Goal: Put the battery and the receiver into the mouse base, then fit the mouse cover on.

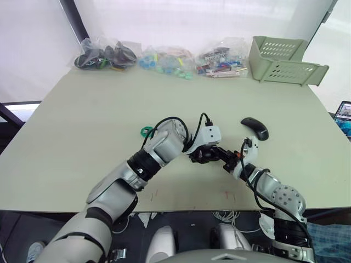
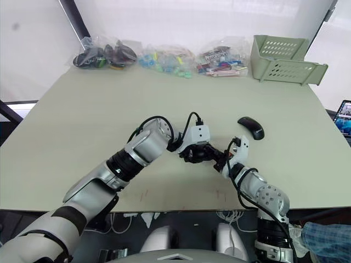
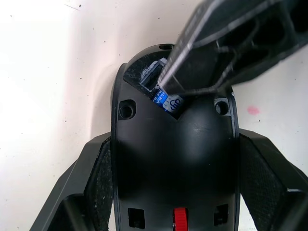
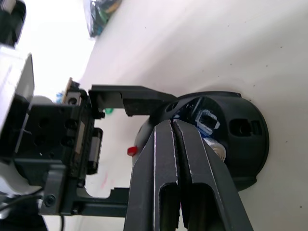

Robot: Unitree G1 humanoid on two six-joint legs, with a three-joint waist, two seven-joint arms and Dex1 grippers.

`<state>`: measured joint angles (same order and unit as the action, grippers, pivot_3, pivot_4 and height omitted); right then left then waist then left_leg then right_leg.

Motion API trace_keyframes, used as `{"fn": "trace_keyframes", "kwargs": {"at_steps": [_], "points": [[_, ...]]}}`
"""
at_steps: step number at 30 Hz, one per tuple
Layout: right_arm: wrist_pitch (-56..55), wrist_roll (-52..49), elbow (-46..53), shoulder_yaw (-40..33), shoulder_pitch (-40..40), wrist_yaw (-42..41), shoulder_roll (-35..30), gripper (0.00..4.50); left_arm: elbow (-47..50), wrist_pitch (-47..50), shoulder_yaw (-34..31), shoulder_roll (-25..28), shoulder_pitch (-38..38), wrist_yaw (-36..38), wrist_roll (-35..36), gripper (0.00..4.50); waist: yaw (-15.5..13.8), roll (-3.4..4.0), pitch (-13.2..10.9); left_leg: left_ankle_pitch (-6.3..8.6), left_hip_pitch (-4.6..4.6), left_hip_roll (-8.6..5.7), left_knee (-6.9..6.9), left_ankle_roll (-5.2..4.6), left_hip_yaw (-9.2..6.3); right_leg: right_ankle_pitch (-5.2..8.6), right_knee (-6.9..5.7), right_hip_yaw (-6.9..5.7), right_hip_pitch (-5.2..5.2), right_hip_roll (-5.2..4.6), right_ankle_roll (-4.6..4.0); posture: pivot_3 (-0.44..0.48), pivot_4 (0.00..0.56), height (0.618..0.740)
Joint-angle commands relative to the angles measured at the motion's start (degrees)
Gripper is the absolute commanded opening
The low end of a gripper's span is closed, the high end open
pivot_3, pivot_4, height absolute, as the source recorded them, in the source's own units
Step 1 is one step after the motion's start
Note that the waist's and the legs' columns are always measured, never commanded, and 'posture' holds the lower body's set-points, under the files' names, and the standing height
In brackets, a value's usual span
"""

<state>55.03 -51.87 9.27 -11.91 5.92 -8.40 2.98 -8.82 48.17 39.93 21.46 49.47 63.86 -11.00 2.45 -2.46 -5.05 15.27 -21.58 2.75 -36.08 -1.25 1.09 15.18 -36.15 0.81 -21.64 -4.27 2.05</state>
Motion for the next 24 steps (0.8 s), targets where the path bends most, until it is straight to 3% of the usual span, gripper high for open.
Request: {"fn": "trace_keyframes", "kwargs": {"at_steps": [1, 9, 15, 19, 24], "points": [[2.5, 8.7, -23.1, -2.3, -7.2, 10.4, 0.5, 0.08, 0.5, 0.0, 1.2, 0.3, -0.8, 1.4, 0.7, 2.96, 0.0, -0.03, 0.2, 0.00, 0.05, 0.04, 0.11, 0.00, -0.01, -0.04, 0.21, -0.19, 0.05, -0.07, -0.06, 0.000, 0.150, 0.740], [3.1, 6.6, -18.1, -0.2, -3.8, 6.0, -4.0, 0.08, 0.2, -0.4, 1.2, 0.2, -0.7, 1.3, 0.7, 2.96, -0.1, -0.01, 0.4, 0.01, 0.41, -0.01, 0.88, 0.01, 0.02, 0.01, 0.79, -1.61, 0.06, -1.16, 0.02, 0.000, 0.150, 0.740], [3.7, 7.2, -15.8, 3.0, -3.7, 4.4, -7.0, 0.08, -0.2, -0.7, 1.1, -0.2, -0.7, 1.1, 0.7, 2.96, -0.4, 0.25, 0.3, 0.00, 0.55, -0.03, 0.91, 0.01, 0.04, 0.02, 0.79, -1.75, 0.04, -1.28, 0.04, 0.000, 0.150, 0.740], [-3.1, 12.5, -12.5, 11.9, -5.0, 0.6, -9.9, 0.08, -0.3, -0.5, 1.0, -0.3, -0.9, 1.0, 0.8, 2.96, -0.5, 0.23, 0.3, 0.01, 0.65, -0.05, 0.91, 0.01, 0.05, 0.00, 0.94, -1.79, 0.02, -1.34, 0.02, 0.000, 0.150, 0.740], [-7.8, 18.4, -15.5, 19.5, -6.4, -1.4, -12.0, 0.08, 0.0, -0.2, 0.9, -0.2, -1.0, 1.1, 0.9, 2.96, -0.3, 0.47, 0.2, 0.01, 0.59, -0.04, 0.98, 0.01, 0.05, 0.01, 1.23, -1.84, 0.00, -1.34, 0.06, 0.000, 0.150, 0.740]]}}
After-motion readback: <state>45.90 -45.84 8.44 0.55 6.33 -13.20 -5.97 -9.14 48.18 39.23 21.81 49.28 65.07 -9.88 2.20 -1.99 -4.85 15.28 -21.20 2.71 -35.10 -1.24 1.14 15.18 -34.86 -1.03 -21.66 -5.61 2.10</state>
